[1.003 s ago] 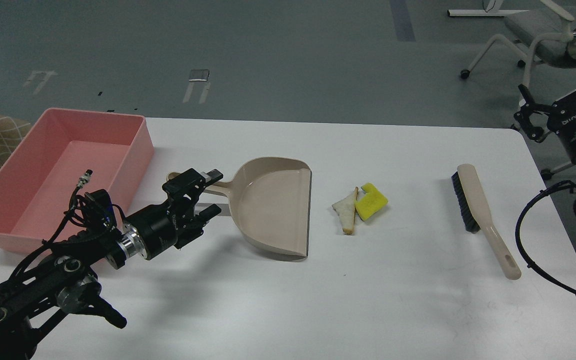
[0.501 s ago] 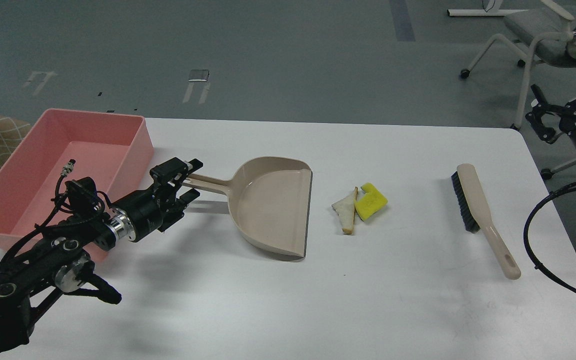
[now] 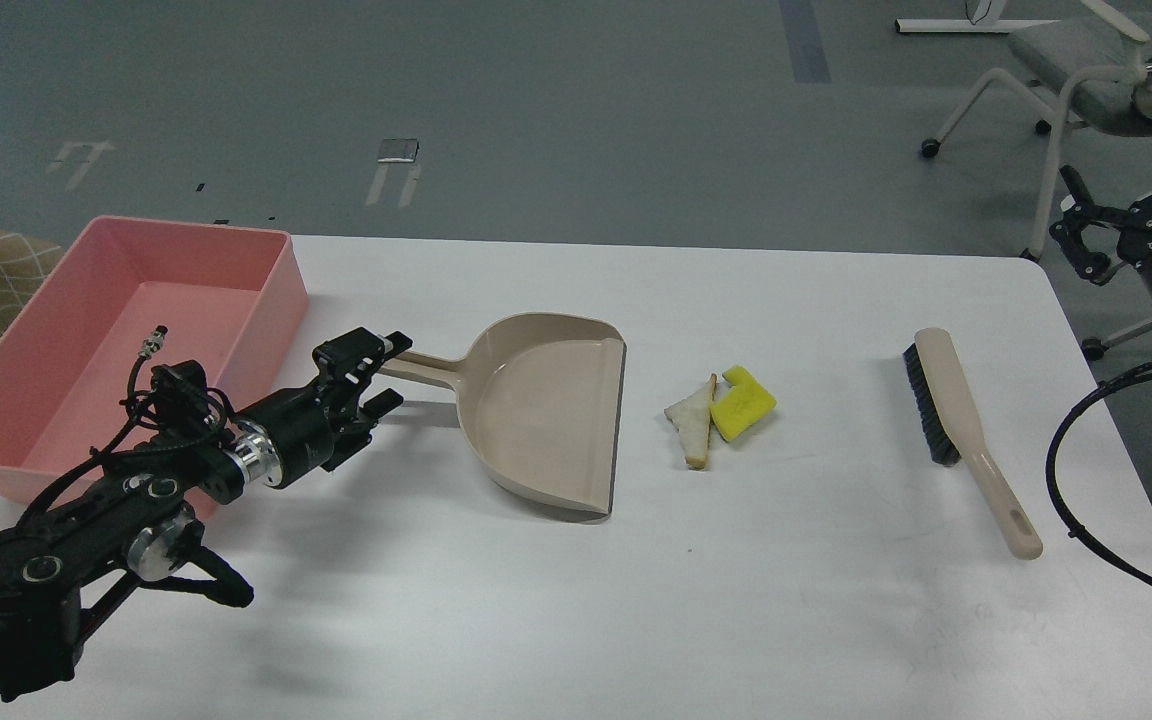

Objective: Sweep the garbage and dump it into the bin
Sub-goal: 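Grasp the dustpan handle with the left gripper, then reach the right gripper to the black brush and grasp its handle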

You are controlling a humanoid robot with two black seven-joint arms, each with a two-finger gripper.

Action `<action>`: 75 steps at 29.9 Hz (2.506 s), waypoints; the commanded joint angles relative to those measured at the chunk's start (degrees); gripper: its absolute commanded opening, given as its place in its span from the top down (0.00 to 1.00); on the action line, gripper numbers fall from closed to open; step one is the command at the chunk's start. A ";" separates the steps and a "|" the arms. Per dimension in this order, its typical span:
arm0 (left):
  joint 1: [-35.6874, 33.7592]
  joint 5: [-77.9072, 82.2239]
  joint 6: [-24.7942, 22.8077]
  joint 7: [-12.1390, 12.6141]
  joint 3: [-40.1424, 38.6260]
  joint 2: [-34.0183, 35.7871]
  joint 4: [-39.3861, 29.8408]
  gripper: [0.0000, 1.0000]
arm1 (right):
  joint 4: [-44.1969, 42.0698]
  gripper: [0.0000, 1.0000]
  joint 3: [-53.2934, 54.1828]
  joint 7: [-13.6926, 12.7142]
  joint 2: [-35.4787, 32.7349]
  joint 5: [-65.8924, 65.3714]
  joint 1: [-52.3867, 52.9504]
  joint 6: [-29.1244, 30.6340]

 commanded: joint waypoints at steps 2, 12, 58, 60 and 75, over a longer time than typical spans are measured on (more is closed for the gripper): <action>-0.09 -0.18 0.21 0.09 -0.03 0.00 0.39 0.23 | 0.00 0.00 0.09 0.09 0.00 0.00 -0.44 0.00; -0.97 -0.26 0.21 0.18 -0.03 0.00 3.73 0.23 | 0.08 0.00 0.18 0.00 0.00 0.00 -1.58 0.00; -2.90 0.17 2.32 -0.88 0.14 1.05 1.54 1.00 | 0.35 0.00 -0.61 0.00 -7.81 -4.65 -2.81 0.00; -2.90 0.26 3.11 -0.88 0.14 1.31 0.74 1.00 | 0.35 0.00 -0.79 0.00 -10.62 -9.48 -3.34 0.00; -3.52 4.13 7.86 -0.97 -0.65 2.19 -1.45 1.00 | 16.25 0.00 -8.16 1.05 -32.42 -35.50 -16.17 0.00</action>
